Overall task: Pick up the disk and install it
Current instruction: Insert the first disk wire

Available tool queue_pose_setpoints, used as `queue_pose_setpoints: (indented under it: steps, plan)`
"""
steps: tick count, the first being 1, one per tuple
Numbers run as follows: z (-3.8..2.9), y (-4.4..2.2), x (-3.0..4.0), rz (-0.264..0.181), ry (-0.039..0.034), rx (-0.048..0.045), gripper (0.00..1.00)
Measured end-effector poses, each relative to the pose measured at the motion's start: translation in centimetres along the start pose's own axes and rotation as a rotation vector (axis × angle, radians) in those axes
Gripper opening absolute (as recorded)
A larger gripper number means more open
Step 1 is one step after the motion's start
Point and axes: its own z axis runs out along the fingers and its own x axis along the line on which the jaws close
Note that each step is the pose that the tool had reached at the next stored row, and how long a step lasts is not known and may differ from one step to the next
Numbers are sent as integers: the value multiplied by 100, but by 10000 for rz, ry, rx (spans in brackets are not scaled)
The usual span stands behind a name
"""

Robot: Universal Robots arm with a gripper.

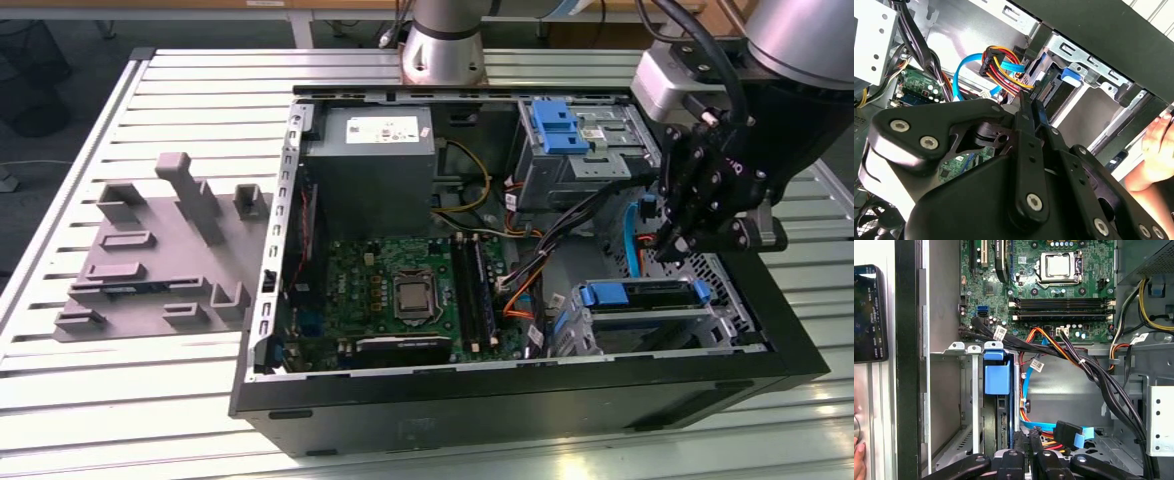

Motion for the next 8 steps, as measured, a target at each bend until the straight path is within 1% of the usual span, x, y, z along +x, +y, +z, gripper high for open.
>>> queue_pose_setpoints:
  steps: [3,8]
  plan:
    - [4,0,16,0,-1,0,16]
    - [30,-3,82,0,0,0,16]
